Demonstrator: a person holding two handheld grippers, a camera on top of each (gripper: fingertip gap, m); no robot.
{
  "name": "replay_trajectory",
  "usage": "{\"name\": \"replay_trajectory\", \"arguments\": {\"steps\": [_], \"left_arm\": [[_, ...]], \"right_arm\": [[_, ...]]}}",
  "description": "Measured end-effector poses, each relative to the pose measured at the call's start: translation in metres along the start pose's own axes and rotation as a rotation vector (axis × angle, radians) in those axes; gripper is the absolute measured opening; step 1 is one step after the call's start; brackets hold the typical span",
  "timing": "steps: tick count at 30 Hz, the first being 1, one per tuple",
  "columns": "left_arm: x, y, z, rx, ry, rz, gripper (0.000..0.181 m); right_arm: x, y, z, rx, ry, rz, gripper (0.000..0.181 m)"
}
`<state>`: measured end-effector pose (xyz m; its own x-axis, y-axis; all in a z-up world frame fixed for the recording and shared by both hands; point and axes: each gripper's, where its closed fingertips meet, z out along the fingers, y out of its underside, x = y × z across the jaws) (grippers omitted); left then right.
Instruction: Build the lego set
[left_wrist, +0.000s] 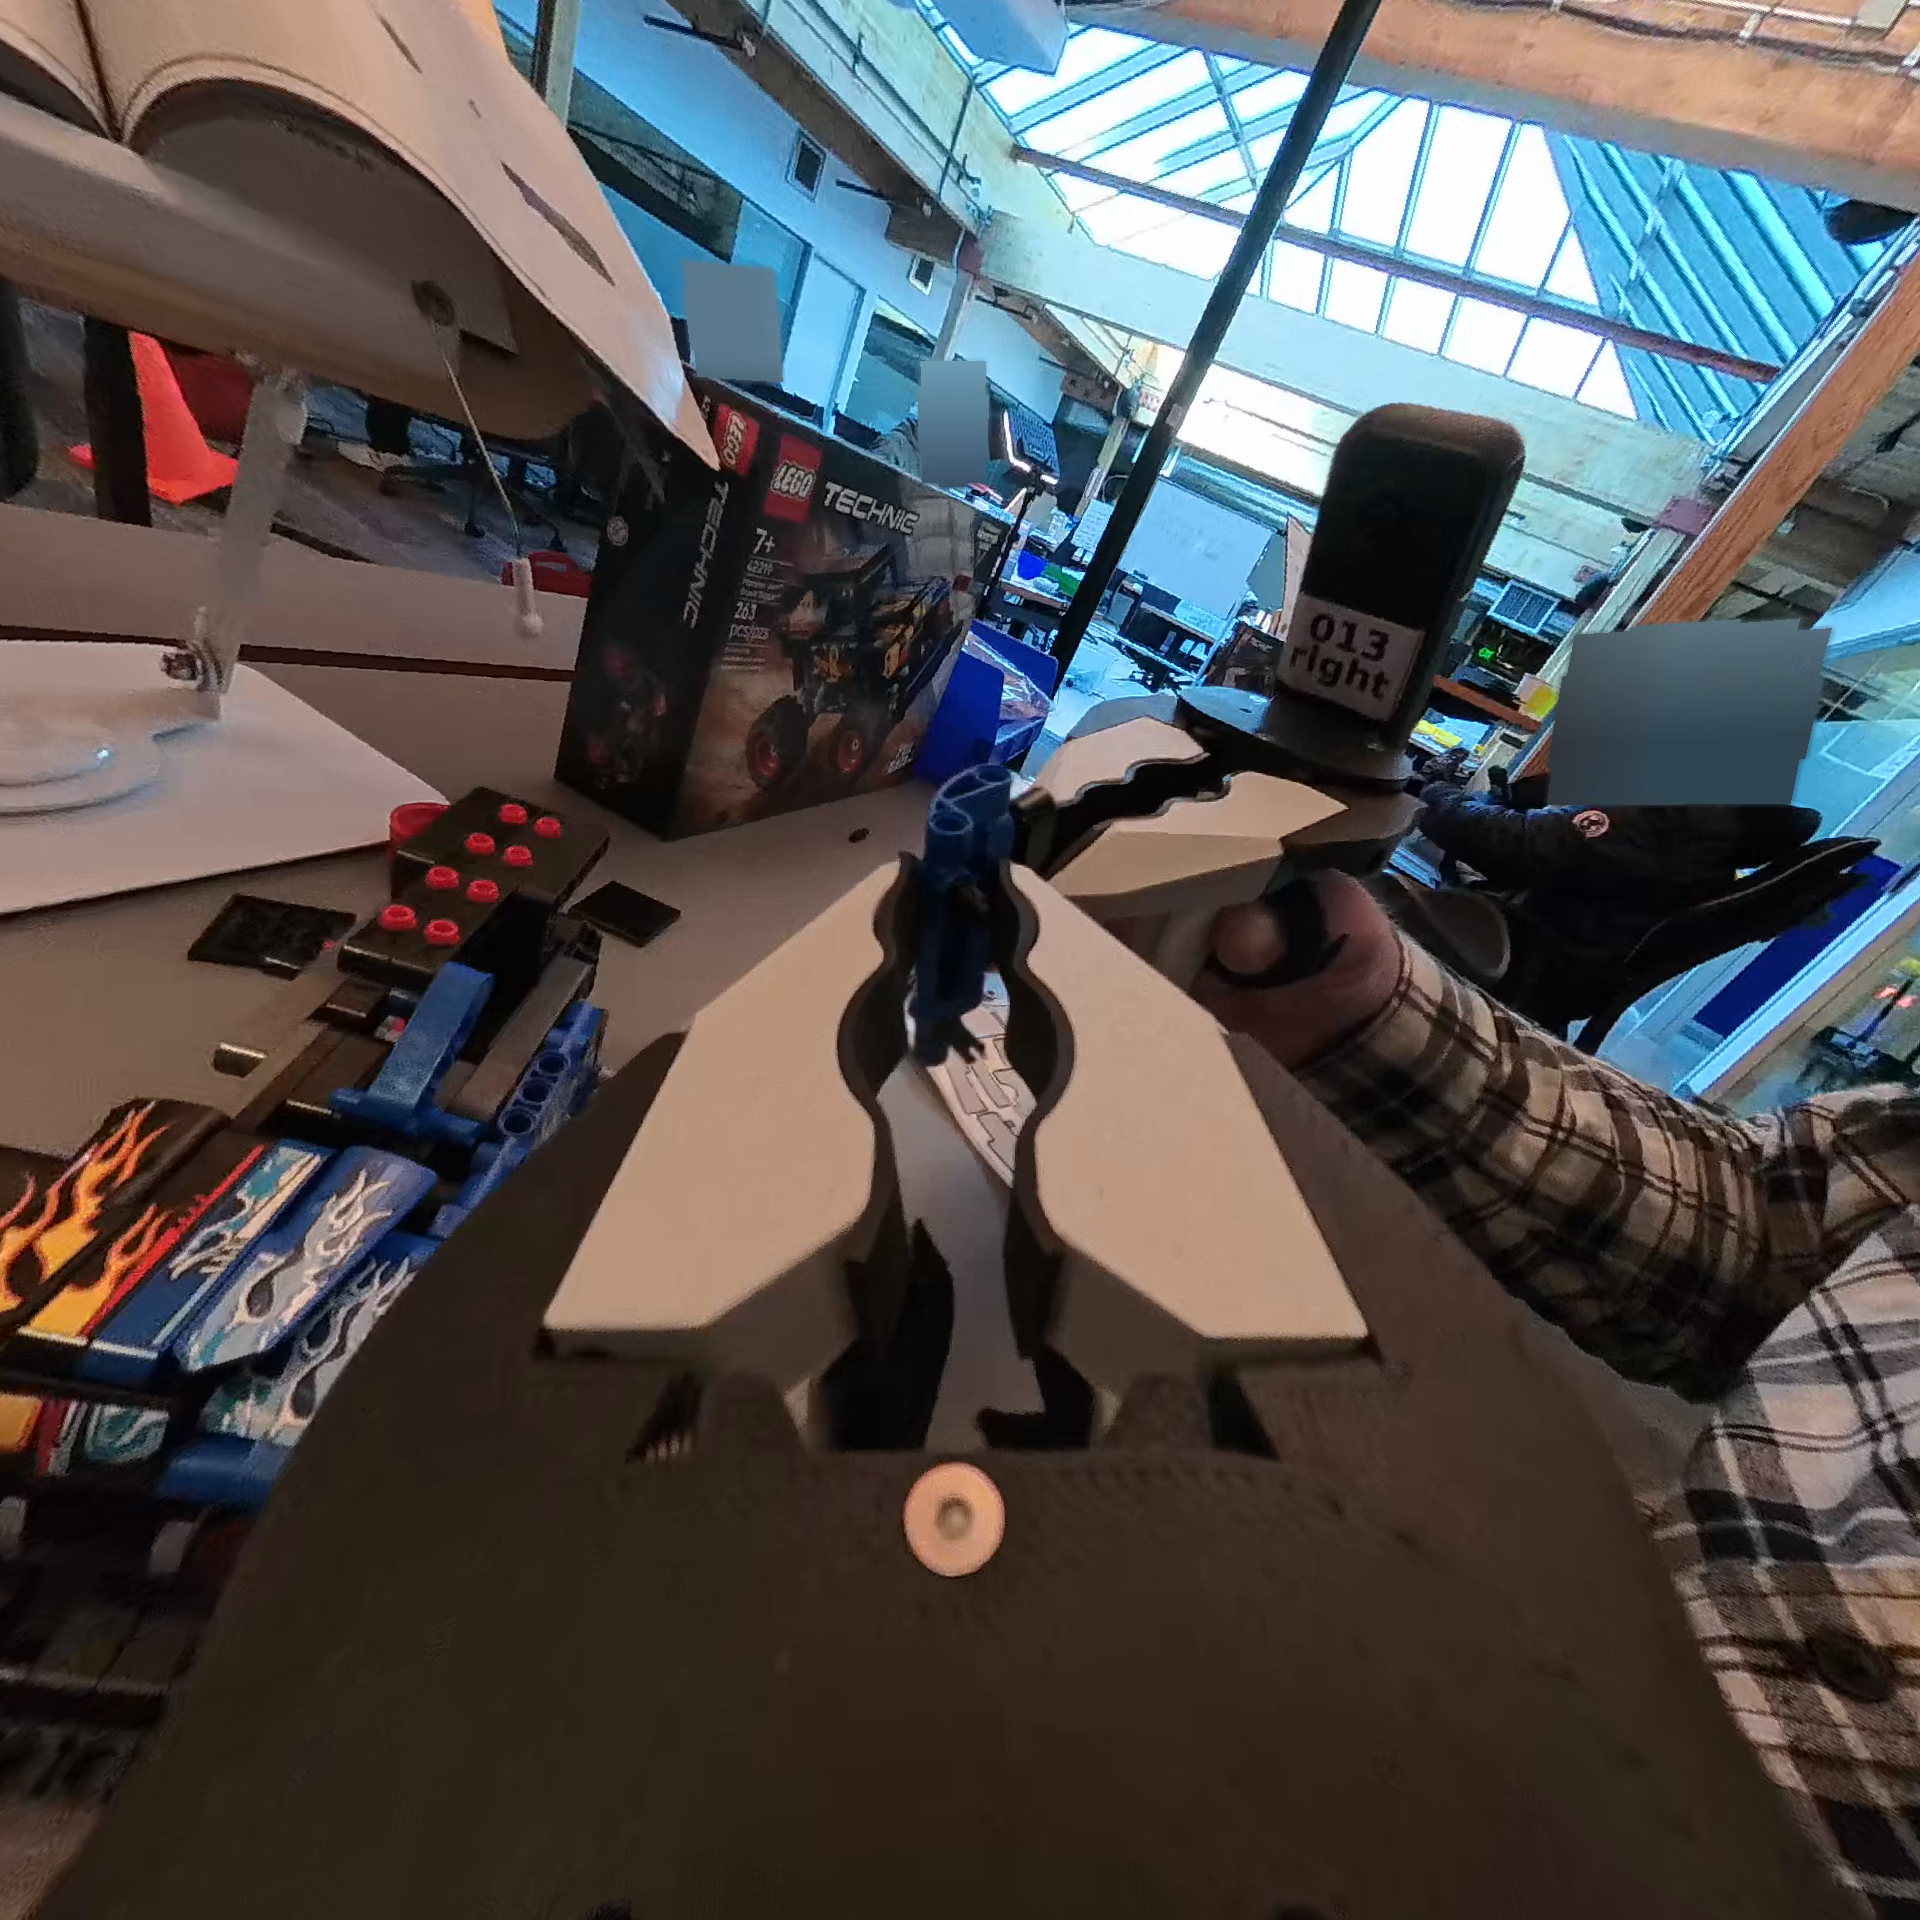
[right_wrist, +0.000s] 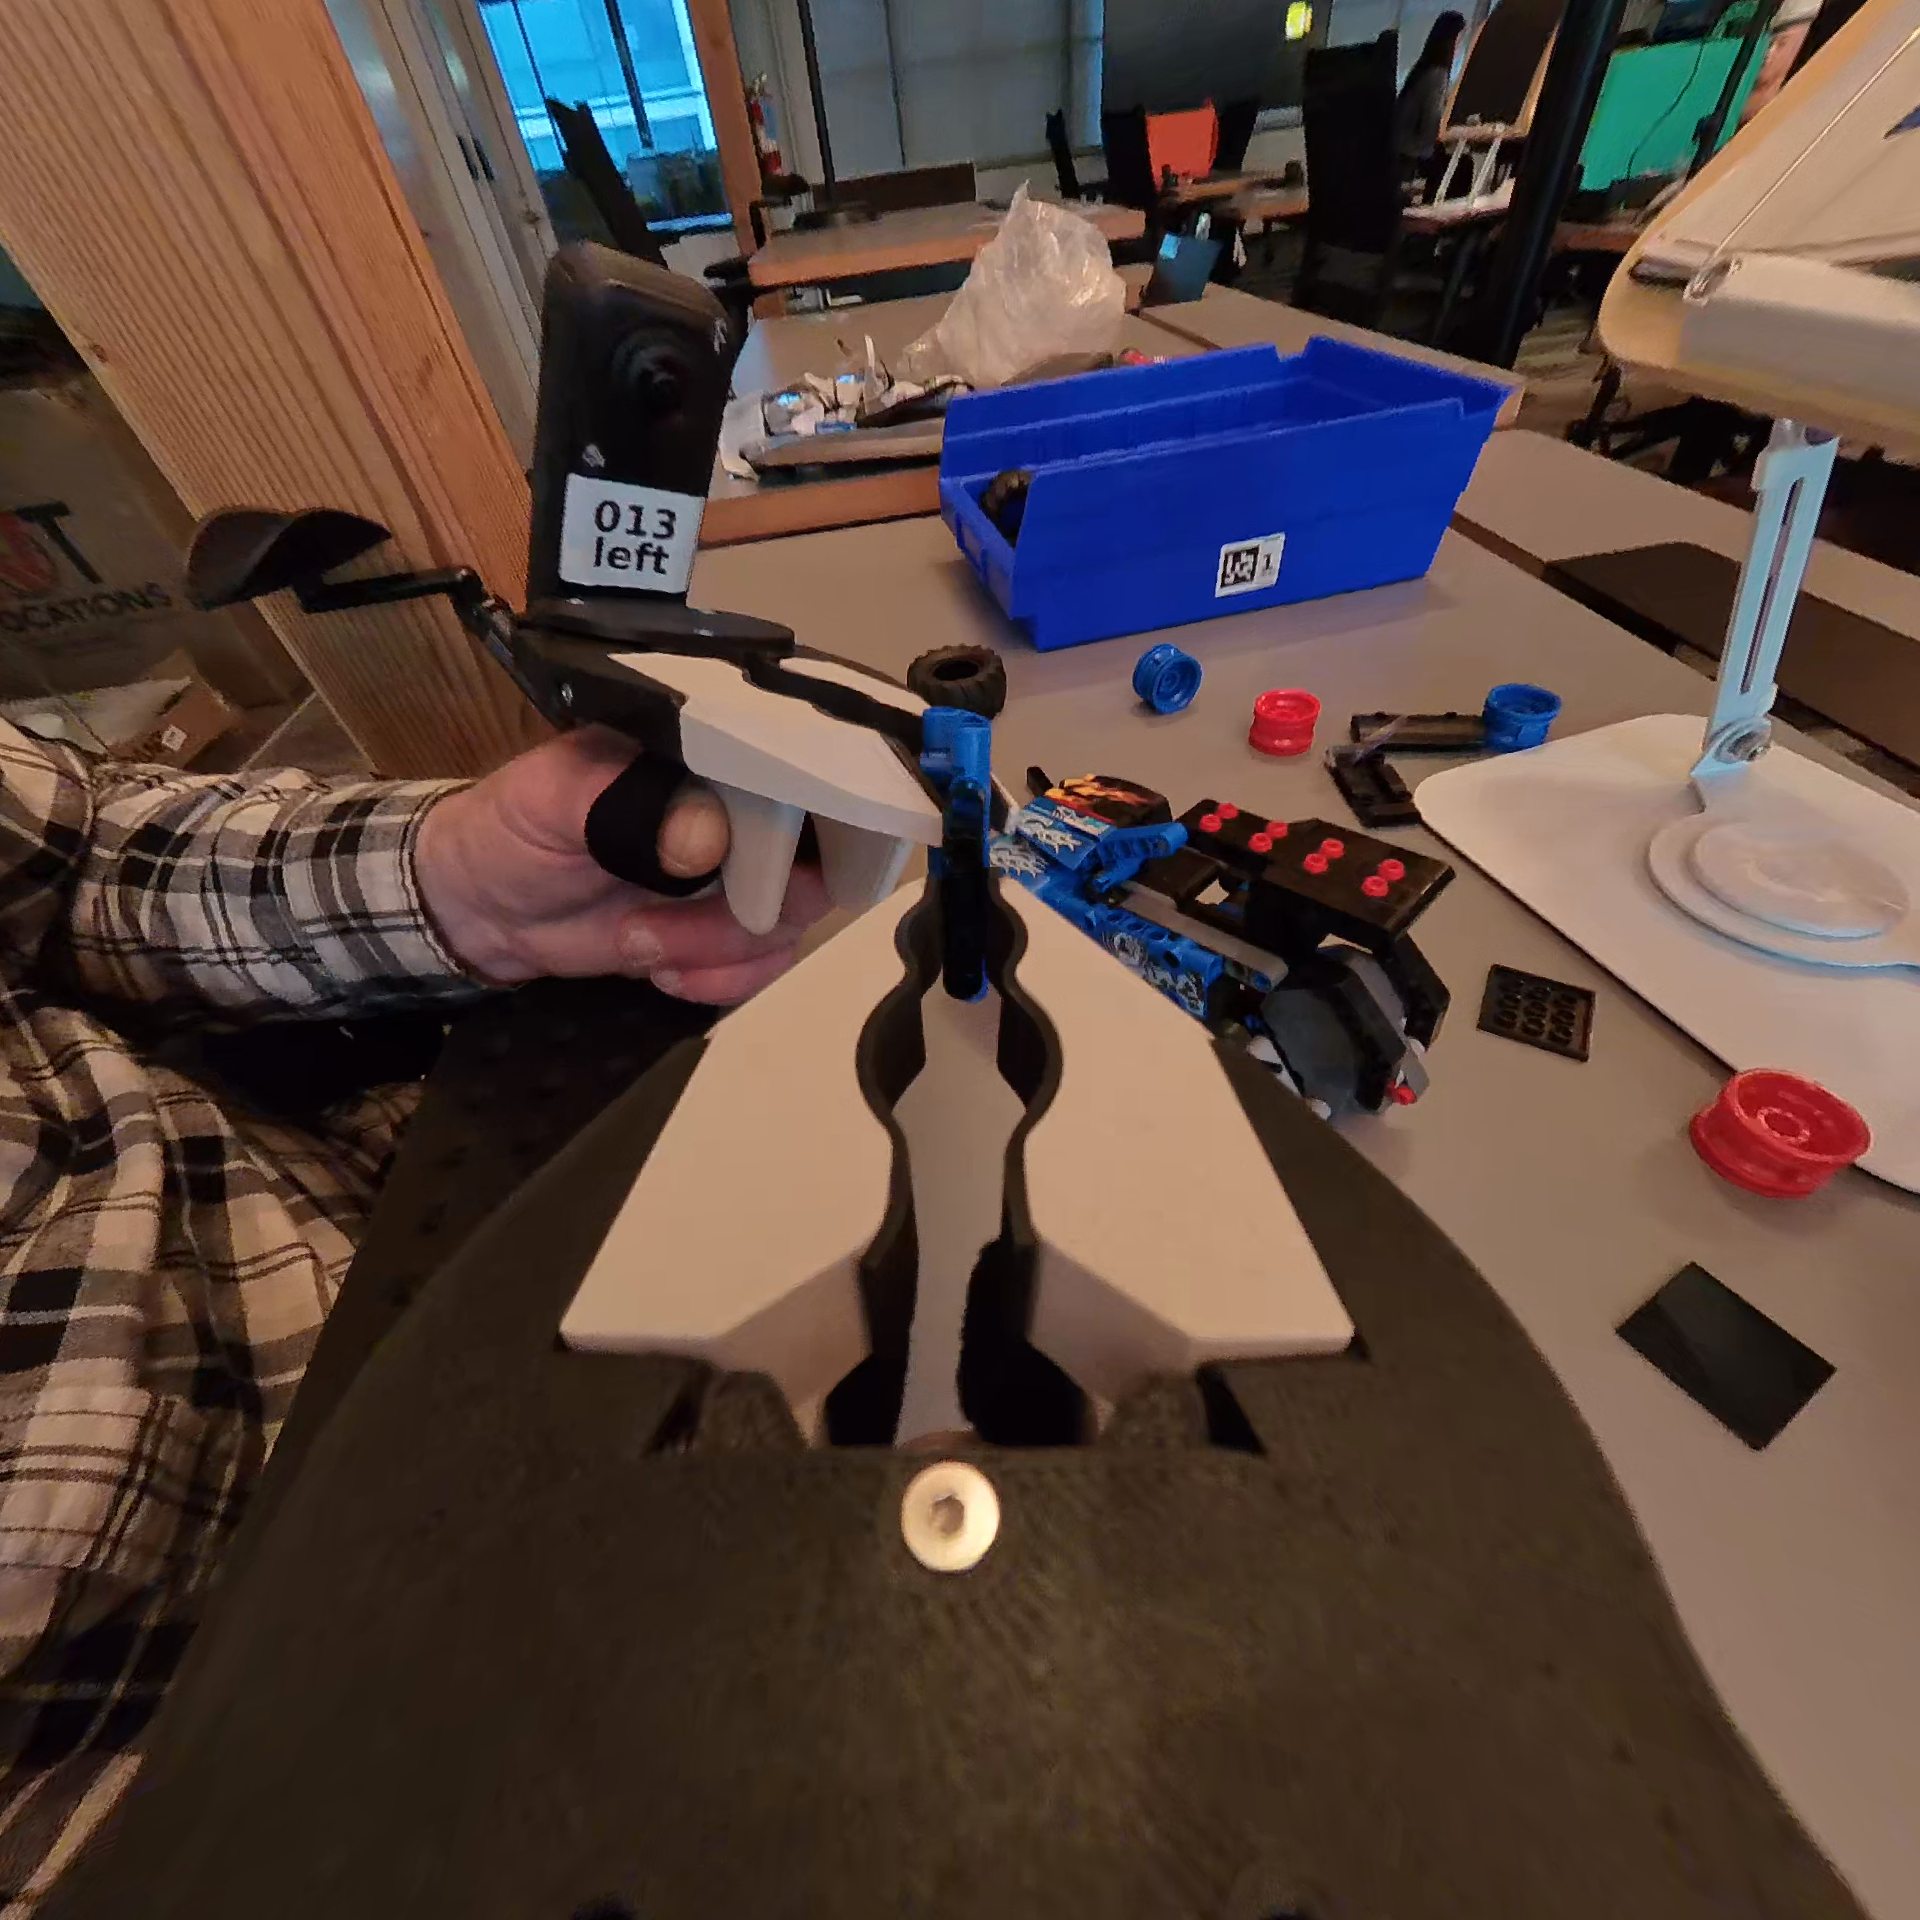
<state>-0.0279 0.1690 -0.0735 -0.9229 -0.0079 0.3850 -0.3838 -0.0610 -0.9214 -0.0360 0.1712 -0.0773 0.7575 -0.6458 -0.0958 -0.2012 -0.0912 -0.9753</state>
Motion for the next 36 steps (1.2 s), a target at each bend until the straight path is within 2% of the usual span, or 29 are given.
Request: {"name": "replay_trajectory", "arguments": {"steps": [6,9,13,17,19,22,27,36], "left_arm": [[-0.006,-0.003,-0.001,0.03,-0.015,-0.061,0.013],[-0.006,-0.002,0.001,0.027,-0.026,-0.054,0.013],[0.001,-0.006,0.001,0.056,0.029,-0.076,0.017],[0.009,0.0,0.004,0.026,0.092,-0.091,0.025],[0.013,0.004,0.005,0.001,0.111,-0.083,0.023],[0.012,0.005,0.006,-0.01,0.1,-0.062,0.01],[0.016,0.005,0.005,-0.015,0.096,-0.03,0.009],[0.02,0.002,0.004,0.006,0.106,-0.02,0.009]], "right_arm": [[0.008,0.003,-0.006,0.002,0.022,0.012,0.017],[0.005,0.009,-0.002,-0.033,0.012,0.005,0.006],[0.006,0.004,-0.005,0.002,0.007,0.034,0.006],[0.004,0.0,-0.007,0.053,-0.037,0.107,0.006],[0.002,-0.004,-0.008,0.08,-0.057,0.128,0.006],[-0.002,-0.009,-0.01,0.115,-0.108,0.177,0.006],[-0.005,-0.012,-0.012,0.148,-0.154,0.232,0.005],[-0.007,-0.014,-0.014,0.152,-0.154,0.188,0.006]]}}
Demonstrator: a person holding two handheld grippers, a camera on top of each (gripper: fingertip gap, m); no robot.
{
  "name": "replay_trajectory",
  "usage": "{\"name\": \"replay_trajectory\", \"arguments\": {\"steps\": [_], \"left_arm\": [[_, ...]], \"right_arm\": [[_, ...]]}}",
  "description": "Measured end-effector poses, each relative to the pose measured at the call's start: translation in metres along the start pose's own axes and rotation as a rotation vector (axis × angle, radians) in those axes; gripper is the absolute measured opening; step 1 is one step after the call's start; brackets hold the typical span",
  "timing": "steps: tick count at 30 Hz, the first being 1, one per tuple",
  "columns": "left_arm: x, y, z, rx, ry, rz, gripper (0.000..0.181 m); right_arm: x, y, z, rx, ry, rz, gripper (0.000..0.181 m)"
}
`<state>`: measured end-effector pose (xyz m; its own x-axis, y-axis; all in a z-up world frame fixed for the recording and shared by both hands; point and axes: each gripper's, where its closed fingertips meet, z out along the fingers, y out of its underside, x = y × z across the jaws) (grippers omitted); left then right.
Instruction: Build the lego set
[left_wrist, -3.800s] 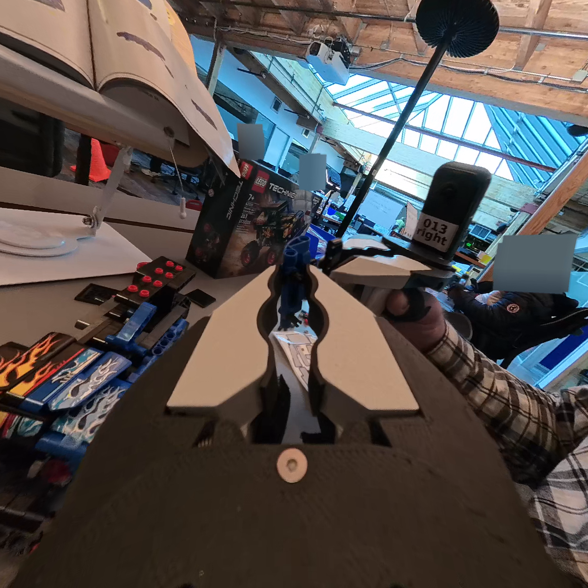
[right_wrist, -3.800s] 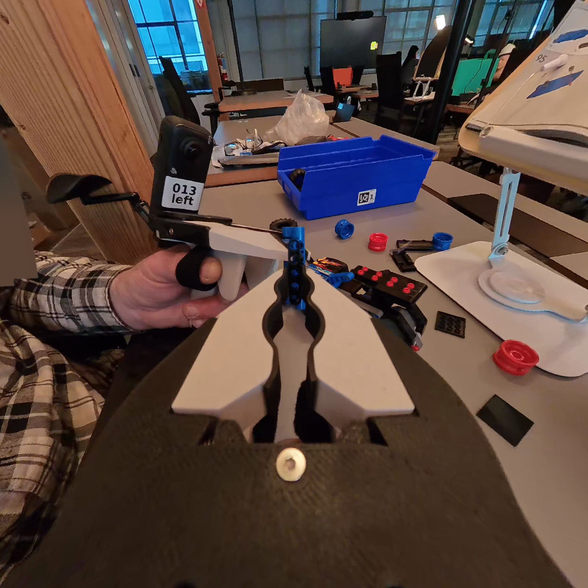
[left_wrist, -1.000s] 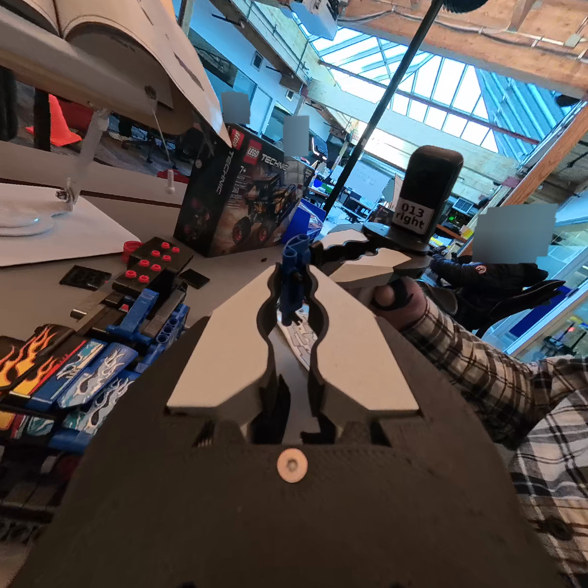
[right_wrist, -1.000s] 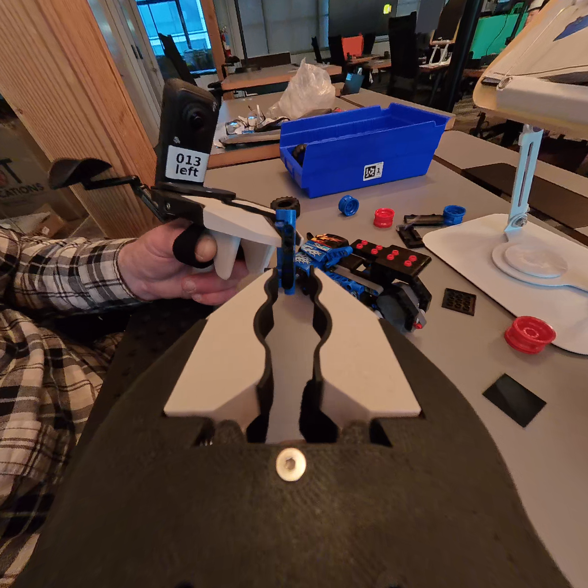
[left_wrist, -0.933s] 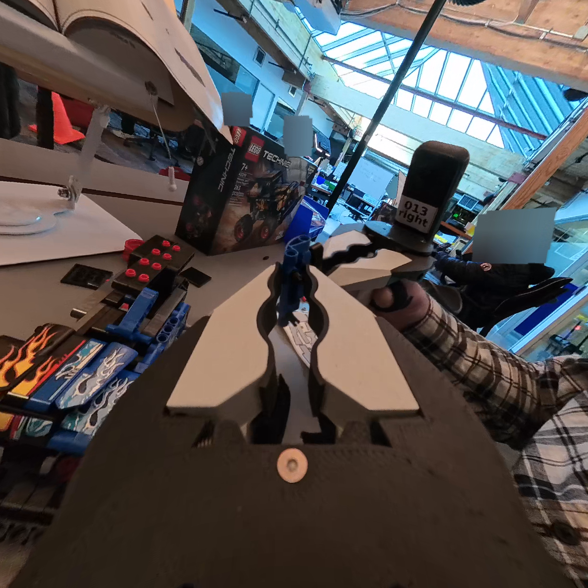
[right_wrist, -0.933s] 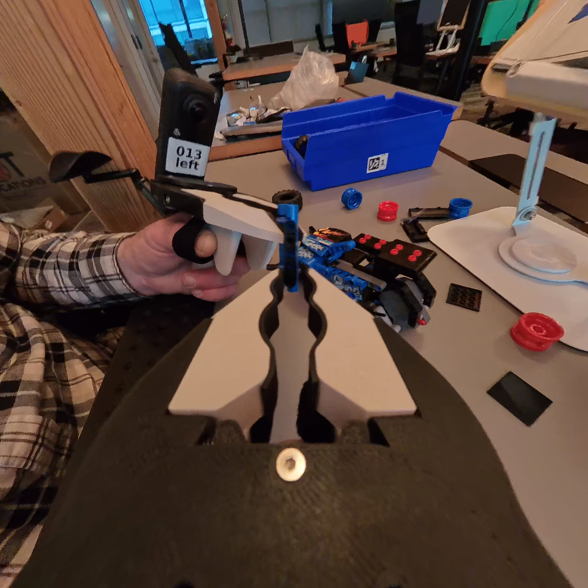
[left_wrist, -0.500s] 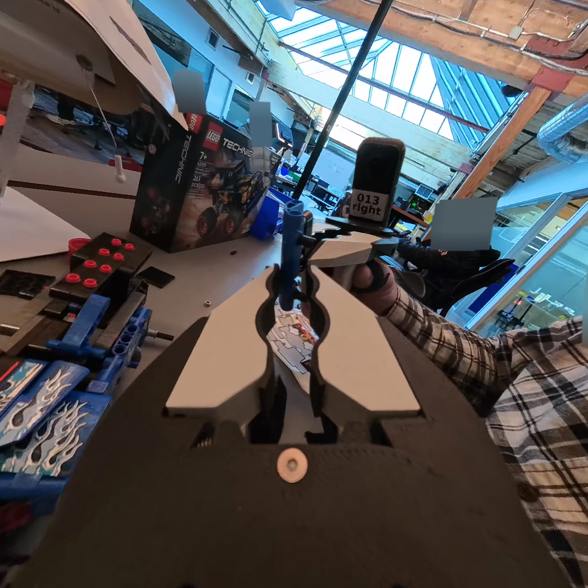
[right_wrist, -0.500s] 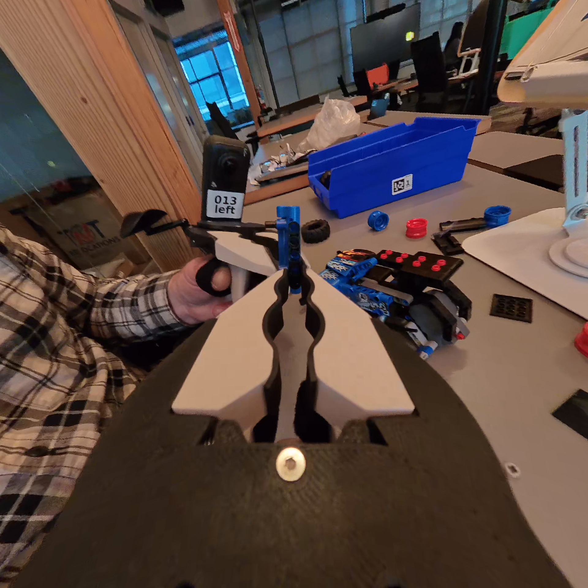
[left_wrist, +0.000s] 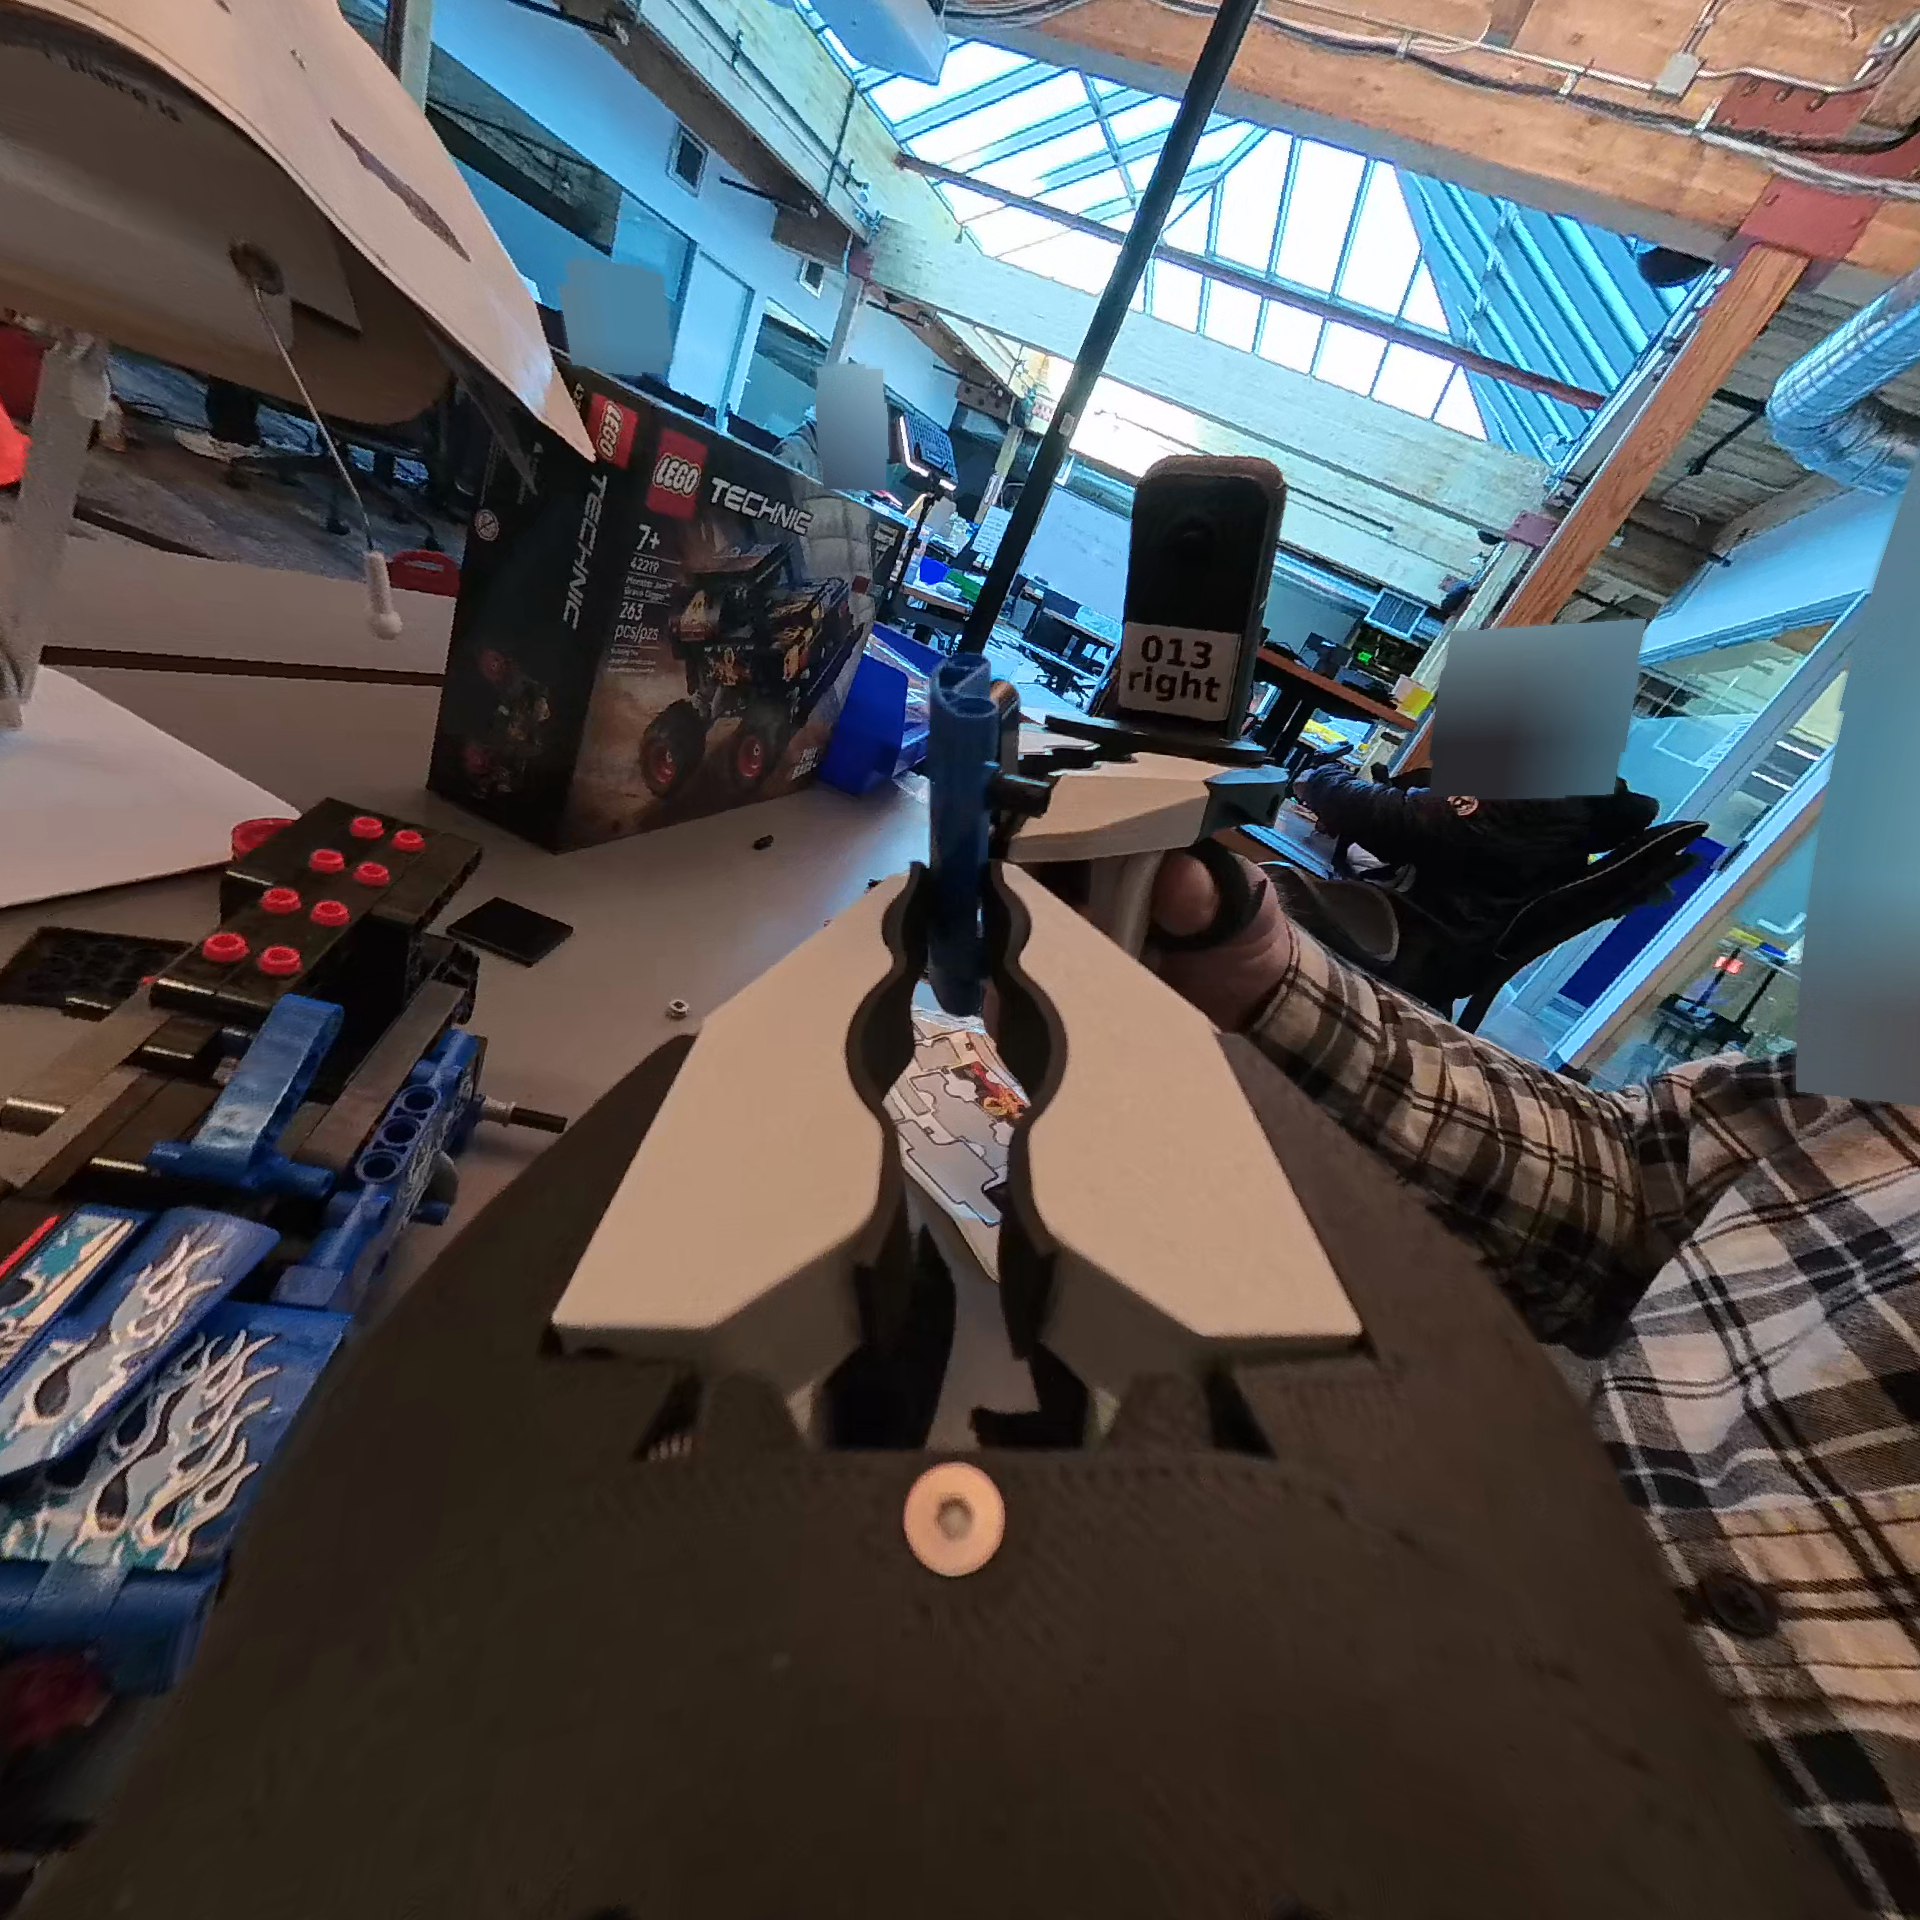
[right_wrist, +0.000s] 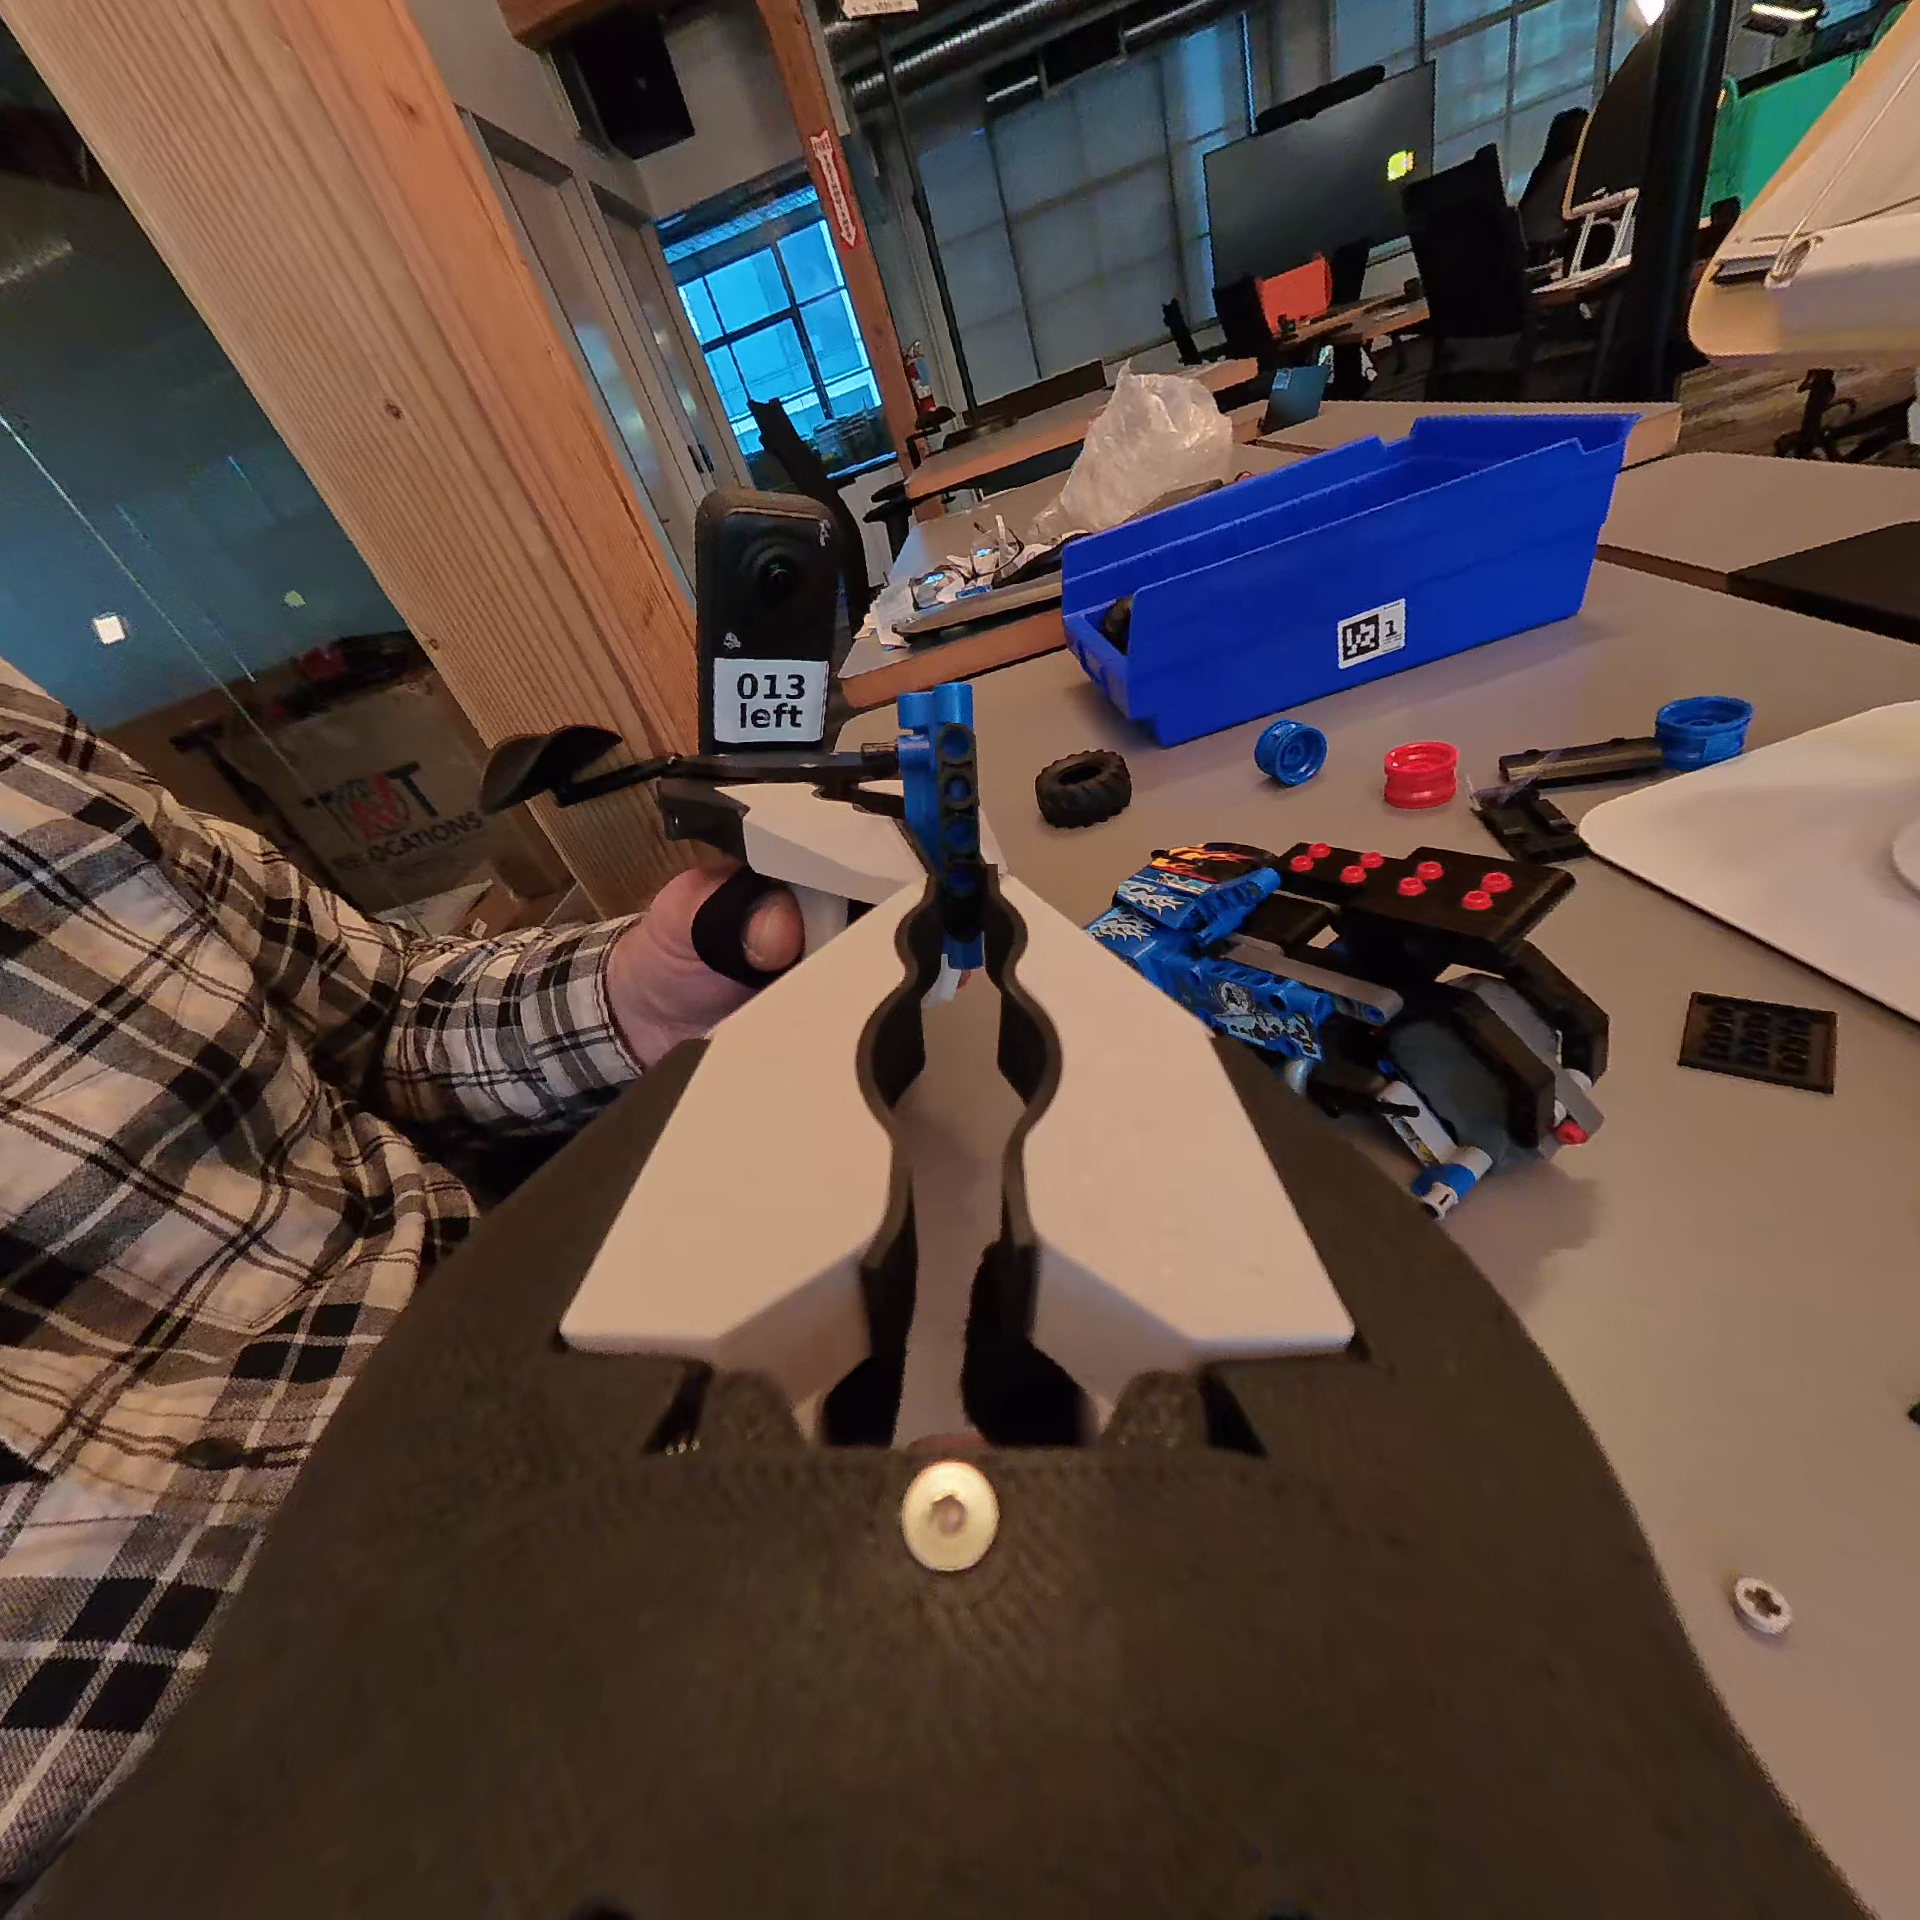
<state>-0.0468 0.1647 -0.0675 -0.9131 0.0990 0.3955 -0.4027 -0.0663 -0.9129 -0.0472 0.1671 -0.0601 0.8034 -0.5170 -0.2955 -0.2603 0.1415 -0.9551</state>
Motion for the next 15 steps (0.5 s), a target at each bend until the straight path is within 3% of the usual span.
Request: {"name": "replay_trajectory", "arguments": {"steps": [7,15], "left_arm": [[0.0043,-0.0038,-0.0021,0.021,0.03,0.002,0.01],[0.0064,-0.0026,-0.0014,0.019,0.032,0.016,0.009]], "right_arm": [[-0.0054,0.0038,-0.0017,-0.033,-0.036,-0.031,0.014],[-0.0061,0.0031,0.0001,-0.044,0.003,-0.095,0.006]]}}
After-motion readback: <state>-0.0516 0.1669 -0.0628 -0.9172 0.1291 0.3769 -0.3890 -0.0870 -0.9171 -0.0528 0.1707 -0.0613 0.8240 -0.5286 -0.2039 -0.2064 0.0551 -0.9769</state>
